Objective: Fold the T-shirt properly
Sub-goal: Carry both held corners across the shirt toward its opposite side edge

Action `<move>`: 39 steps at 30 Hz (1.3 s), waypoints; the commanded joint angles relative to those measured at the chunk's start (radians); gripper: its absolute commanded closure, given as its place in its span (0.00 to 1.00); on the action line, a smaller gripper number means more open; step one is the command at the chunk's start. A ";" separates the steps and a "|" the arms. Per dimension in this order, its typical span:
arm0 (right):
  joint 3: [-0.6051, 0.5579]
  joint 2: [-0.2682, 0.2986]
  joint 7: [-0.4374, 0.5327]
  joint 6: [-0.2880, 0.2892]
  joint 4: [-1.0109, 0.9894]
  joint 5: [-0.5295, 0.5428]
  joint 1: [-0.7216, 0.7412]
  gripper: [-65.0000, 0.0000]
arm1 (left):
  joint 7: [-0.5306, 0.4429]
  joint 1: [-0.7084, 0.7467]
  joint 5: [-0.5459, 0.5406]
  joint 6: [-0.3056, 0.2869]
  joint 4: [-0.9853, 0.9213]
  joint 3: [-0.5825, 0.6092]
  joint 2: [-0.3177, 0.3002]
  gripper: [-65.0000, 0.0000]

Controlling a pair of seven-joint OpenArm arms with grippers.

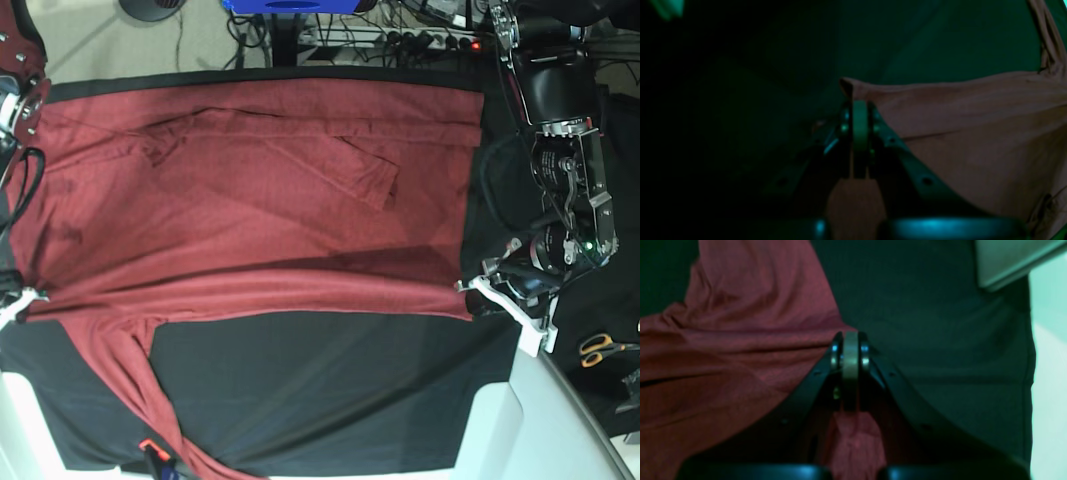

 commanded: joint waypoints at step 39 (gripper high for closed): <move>0.011 0.027 -0.133 -0.003 0.024 0.005 -0.135 1.00 | 0.051 0.289 -0.017 -0.004 0.258 -0.059 0.020 1.00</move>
